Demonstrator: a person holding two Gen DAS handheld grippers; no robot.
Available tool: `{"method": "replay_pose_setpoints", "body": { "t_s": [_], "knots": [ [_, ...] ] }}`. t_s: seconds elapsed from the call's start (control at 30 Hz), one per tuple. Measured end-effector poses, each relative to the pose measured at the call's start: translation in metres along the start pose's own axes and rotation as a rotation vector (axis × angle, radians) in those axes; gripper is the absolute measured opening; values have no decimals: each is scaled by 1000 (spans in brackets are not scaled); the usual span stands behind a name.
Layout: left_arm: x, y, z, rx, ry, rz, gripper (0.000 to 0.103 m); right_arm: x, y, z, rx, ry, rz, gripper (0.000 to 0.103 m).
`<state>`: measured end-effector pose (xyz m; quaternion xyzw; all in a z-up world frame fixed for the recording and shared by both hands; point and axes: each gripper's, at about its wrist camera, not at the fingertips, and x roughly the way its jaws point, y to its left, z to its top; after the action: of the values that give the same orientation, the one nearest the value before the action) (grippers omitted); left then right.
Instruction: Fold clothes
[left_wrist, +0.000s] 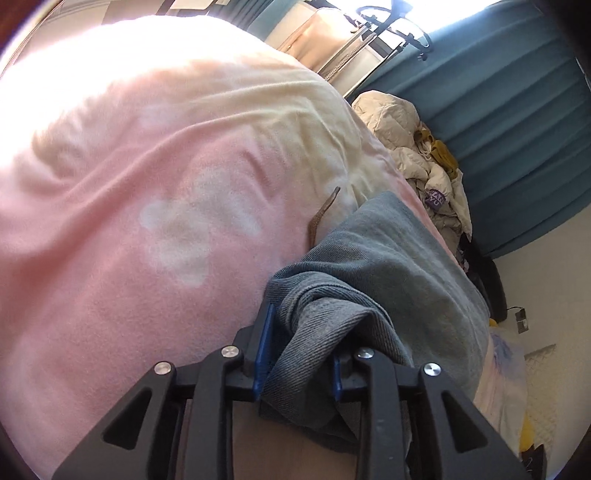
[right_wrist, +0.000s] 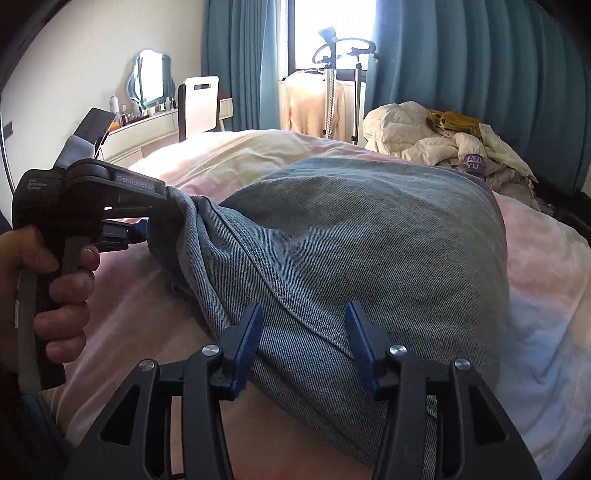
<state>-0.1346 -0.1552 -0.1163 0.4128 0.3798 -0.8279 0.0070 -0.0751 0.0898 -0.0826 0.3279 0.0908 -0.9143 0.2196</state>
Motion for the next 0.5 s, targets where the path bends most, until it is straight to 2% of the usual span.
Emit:
{"method": "replay_pose_setpoints", "body": {
  "t_s": [0.17,0.2,0.3,0.4,0.5],
  "knots": [
    [-10,19,-6,-137,77,-72,38,-3,-5,1,28,2,19,54],
    [-14,23,-9,-159,83,-80,47,-4,-7,1,33,3,23,54],
    [-36,21,-22,-170,71,-108,57,-7,-11,1,44,6,36,54],
    [-56,14,-37,-172,69,-176,76,-14,-16,1,77,9,59,54],
    [-56,10,-59,-224,129,-266,81,-21,-24,0,128,15,87,54]
  ]
}}
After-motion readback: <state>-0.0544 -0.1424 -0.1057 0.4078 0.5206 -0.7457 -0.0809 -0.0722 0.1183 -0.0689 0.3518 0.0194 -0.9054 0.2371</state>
